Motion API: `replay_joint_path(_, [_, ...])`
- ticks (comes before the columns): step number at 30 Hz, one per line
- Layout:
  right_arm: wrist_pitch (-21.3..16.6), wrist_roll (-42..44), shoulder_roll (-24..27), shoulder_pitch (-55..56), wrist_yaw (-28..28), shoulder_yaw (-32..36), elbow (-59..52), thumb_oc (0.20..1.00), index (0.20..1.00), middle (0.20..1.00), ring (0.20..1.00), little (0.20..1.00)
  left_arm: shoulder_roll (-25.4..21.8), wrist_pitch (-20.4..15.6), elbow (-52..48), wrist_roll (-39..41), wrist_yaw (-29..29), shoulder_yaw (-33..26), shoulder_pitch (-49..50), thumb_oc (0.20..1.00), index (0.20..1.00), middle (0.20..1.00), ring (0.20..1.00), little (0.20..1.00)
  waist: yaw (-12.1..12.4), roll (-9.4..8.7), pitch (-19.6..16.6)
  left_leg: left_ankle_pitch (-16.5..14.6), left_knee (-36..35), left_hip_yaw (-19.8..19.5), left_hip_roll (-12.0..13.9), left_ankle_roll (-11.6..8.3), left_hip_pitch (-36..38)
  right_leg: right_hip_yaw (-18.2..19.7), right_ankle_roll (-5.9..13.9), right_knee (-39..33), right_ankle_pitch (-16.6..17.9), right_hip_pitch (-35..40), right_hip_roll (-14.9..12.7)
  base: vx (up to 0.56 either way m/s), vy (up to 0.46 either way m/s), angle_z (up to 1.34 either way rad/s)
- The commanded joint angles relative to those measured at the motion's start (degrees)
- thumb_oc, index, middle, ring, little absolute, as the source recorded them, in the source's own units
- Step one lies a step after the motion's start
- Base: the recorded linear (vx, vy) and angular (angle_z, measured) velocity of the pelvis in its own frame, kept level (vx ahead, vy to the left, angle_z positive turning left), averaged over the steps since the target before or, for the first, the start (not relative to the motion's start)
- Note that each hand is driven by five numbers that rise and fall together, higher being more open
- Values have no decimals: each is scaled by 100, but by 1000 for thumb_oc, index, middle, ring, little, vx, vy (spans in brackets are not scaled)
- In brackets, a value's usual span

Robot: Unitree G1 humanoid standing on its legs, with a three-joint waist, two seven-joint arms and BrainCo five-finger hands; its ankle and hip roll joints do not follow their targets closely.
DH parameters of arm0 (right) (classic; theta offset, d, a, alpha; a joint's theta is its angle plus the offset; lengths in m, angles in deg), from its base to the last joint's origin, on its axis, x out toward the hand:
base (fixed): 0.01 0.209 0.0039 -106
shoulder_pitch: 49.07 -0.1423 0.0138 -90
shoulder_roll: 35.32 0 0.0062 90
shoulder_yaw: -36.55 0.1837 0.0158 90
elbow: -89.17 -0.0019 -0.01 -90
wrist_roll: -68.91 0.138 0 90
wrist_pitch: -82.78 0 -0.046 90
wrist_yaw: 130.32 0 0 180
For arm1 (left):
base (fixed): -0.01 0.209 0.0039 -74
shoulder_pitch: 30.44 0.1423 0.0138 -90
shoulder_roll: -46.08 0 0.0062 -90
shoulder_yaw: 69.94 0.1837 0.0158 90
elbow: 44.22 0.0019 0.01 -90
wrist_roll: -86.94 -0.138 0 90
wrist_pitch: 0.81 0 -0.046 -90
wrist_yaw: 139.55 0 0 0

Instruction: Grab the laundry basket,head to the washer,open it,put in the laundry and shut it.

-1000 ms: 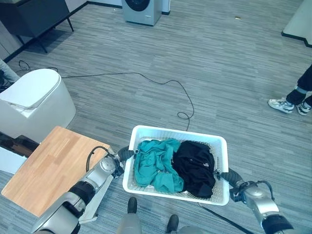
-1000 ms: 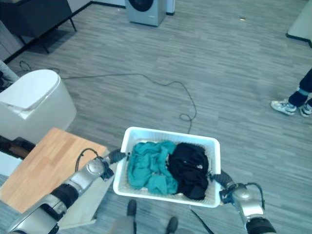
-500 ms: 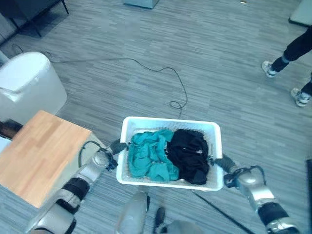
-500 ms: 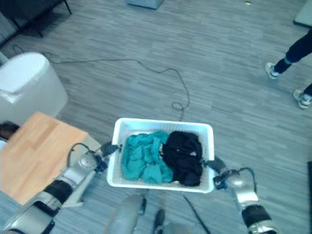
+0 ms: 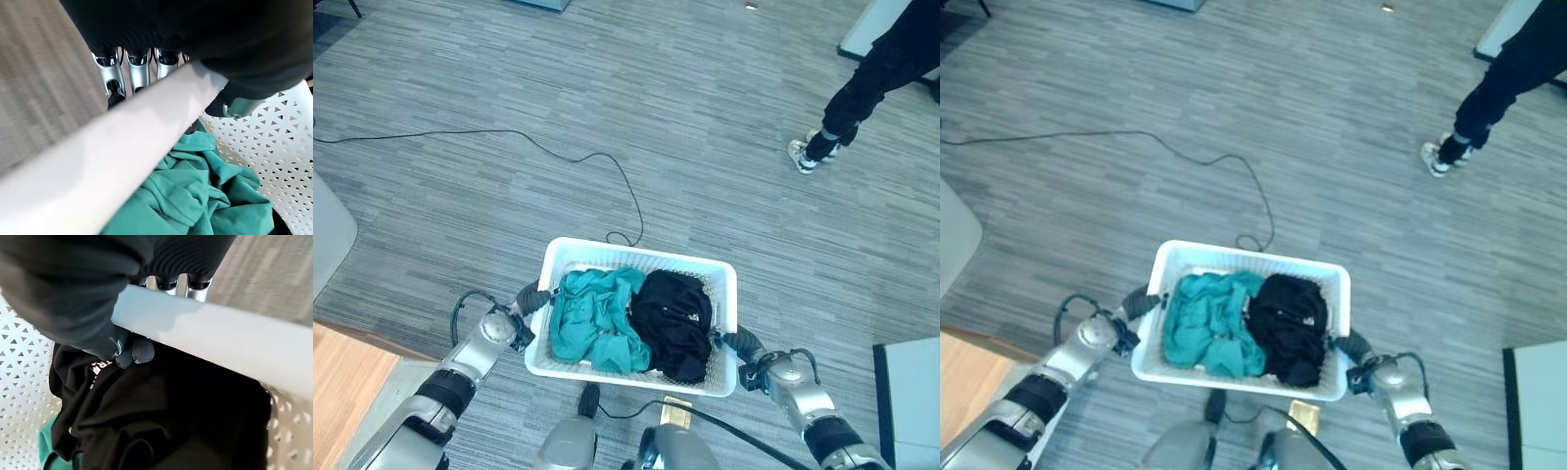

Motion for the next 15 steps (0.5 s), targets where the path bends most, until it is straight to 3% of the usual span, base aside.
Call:
replay_joint_path(1, [-230,79,363,-7,-58,83,30,200,200,200,200,200,-326,-409,-36,-58,132,-395,-75,200,200,200,200,200,94,-167,-736,-496,298,-52,-609,-348,-204,739,392,-2540,1433,504,-87,546,-172,111])
replay_joint_path(2, [-224,67,375,-14,-81,85,28,200,200,200,200,200,-289,-425,-12,-76,120,-425,-50,200,200,200,200,200,63,-161,-747,-633,315,-188,-620,-356,-49,949,454,-2882,1704,350,-122,468,-133,99])
replay_joint_path(5, [-184,39,381,-83,-94,43,30,200,200,200,200,200,-255,-418,9,-78,116,-478,1,200,200,200,200,200,46,-103,-745,-860,370,-326,-586,-381,200,869,544,-3424,2035,221,-197,375,-113,79])
replay_joint_path(7, [-117,-74,388,-339,-154,-133,105,200,200,200,200,200,-231,-388,154,-73,44,-506,66,200,200,200,200,200,7,-99,-833,-1099,344,-472,-525,-444,613,504,635,-3815,2269,131,-248,525,-202,41])
replay_joint_path(10, [-58,-103,447,-524,-191,-280,146,200,200,200,200,200,-218,-373,340,32,33,-383,-83,200,200,200,200,200,-72,-131,-980,-1134,282,-592,-395,-526,860,563,607,-3712,2293,277,-192,473,-243,46])
replay_joint_path(12, [0,-146,557,-679,-241,-423,221,200,200,200,200,200,-144,-356,505,134,43,-275,-207,200,200,200,200,200,-197,-122,-1160,-1189,270,-646,-202,-586,1073,638,482,-3352,2374,306,-104,387,-215,35])
replay_joint_path(14, [27,-149,627,-910,-268,-633,337,200,200,200,200,200,-26,-351,657,278,53,-178,-310,200,200,200,200,200,-253,-48,-1297,-1008,545,-644,34,-713,1104,366,367,-3105,2247,389,-14,433,-278,30])
replay_joint_path(15, [53,-119,684,-1175,-220,-827,539,200,200,200,200,200,42,-320,798,427,108,-56,-481,200,200,200,200,200,-248,-54,-1330,-307,1534,-356,134,-877,729,94,229,-3070,2064,725,37,526,-372,28])
